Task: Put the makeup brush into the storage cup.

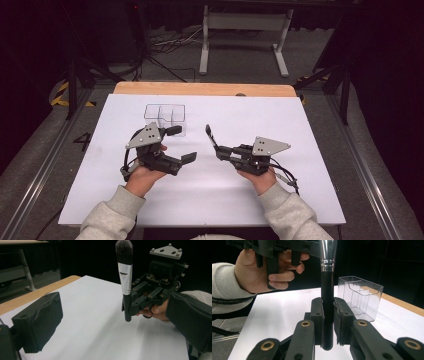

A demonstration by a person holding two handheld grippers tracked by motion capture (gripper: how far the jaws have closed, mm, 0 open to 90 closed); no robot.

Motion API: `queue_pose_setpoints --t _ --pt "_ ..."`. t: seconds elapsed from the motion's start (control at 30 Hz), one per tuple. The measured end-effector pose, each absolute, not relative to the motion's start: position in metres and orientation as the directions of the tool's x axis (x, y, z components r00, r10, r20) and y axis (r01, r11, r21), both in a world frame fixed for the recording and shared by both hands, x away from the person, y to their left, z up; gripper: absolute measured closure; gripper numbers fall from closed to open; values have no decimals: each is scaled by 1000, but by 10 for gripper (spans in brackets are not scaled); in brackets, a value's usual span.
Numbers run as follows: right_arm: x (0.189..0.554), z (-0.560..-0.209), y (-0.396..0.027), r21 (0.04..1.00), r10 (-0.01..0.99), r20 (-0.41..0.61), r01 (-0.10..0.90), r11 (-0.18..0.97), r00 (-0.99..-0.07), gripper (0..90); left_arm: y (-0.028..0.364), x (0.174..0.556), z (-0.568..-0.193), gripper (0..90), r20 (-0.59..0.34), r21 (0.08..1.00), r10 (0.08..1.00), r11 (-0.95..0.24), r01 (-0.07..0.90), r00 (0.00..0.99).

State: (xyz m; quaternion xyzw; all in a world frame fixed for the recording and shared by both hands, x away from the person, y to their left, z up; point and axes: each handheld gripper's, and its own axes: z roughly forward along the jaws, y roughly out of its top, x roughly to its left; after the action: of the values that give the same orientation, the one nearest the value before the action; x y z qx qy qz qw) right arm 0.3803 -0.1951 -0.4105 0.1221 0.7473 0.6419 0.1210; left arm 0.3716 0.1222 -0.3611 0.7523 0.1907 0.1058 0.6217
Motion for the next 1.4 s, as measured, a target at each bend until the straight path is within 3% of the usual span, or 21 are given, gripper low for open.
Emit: queue_pose_setpoints --t 0.53,0.77,1.07,1.17,1.3,1.33,1.4 --pt "380 -412 -195 989 337 -18 32 143 -941 791 90 384 -358 25 -103 974 380 -151 171 919" --pt "381 -412 -195 989 339 -18 33 143 -941 791 82 386 -362 105 -133 970 360 -145 196 923" --pt "381 -414 -194 989 336 -15 34 141 -942 791 76 388 -368 325 -138 966 337 -162 202 931" --pt "381 -414 -194 989 337 -18 34 147 -941 791 73 388 -370 331 -130 965 338 -174 198 932" --pt "381 -415 -193 988 335 -18 34 150 -942 791 72 390 -373 417 -153 961 339 -167 219 928" --pt "381 -415 -193 988 336 -20 34 153 -942 791 72 389 -373 504 -157 961 342 -163 223 926" --pt "381 -415 -193 988 336 -18 36 152 -942 790 72 388 -372 585 -157 961 343 -162 223 926"
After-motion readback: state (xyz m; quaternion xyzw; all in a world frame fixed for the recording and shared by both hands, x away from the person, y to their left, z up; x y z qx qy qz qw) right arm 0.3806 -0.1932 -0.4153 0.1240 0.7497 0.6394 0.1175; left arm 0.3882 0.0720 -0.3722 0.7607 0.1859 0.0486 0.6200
